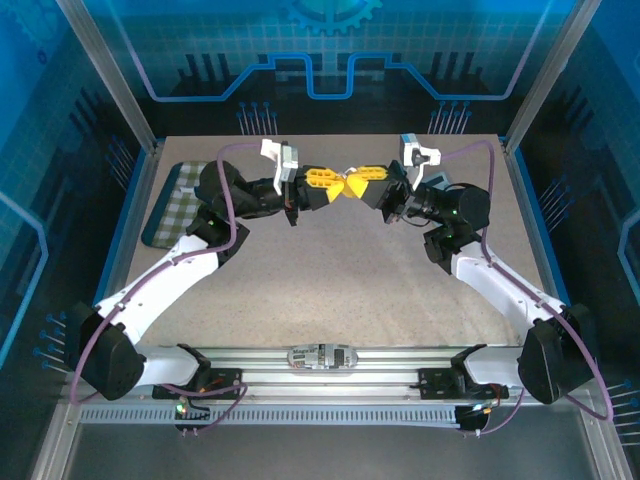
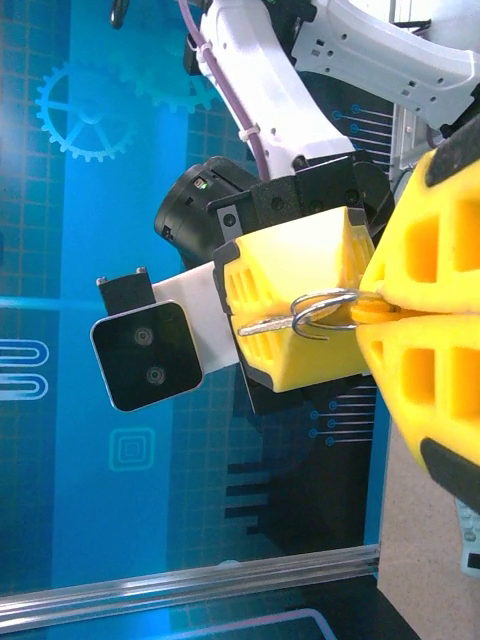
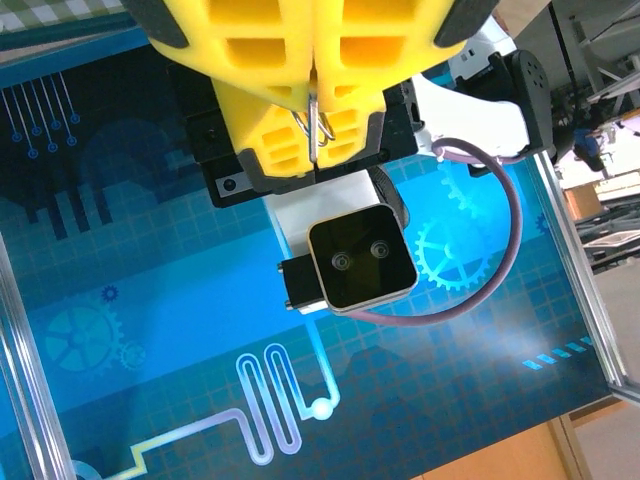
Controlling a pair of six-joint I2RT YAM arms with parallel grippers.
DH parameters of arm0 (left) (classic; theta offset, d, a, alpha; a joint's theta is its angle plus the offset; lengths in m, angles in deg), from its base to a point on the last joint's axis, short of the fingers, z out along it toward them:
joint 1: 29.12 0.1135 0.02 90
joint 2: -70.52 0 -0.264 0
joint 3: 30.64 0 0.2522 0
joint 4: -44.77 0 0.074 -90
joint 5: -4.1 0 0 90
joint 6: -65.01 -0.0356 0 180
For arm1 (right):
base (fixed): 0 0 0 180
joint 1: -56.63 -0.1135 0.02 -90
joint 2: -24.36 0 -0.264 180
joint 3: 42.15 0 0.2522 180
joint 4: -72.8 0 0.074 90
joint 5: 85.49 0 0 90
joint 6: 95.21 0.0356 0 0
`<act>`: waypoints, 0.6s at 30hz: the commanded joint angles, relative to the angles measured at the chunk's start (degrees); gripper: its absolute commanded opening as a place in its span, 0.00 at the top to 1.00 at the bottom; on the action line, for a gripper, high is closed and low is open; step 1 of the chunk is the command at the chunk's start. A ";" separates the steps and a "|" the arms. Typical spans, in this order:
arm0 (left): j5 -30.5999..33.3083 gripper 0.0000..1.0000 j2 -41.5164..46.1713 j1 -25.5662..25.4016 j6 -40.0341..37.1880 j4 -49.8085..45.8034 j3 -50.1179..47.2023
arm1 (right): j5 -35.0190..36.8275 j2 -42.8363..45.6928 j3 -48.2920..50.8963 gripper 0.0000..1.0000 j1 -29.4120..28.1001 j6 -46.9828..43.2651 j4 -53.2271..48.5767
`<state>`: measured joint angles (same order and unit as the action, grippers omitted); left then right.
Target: Remove the keys from the keyring
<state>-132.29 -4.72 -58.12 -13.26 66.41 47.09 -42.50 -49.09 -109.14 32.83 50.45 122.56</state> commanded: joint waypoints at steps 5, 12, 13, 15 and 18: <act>-2.39 1.00 -0.21 -1.05 -1.79 -2.09 2.87 | 1.29 3.25 -0.63 1.00 0.45 -7.24 -8.27; 2.94 1.00 1.20 -3.98 -11.68 -13.60 4.68 | 2.91 5.77 -1.12 1.00 -0.04 -12.96 -16.26; 4.89 1.00 1.37 -4.63 -13.45 -16.27 5.29 | 2.89 5.86 -1.22 1.00 -0.10 -13.22 -16.65; 6.66 1.00 1.41 -5.26 -15.25 -19.09 6.20 | 2.79 5.94 -1.63 1.00 -0.12 -14.33 -18.34; 8.78 1.00 1.50 -5.54 -16.48 -21.38 6.99 | 3.03 6.31 -1.84 1.00 -0.45 -16.42 -20.66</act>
<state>-125.27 -3.63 -61.40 -25.68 51.11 51.98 -38.56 -43.02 -109.56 33.16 38.01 106.52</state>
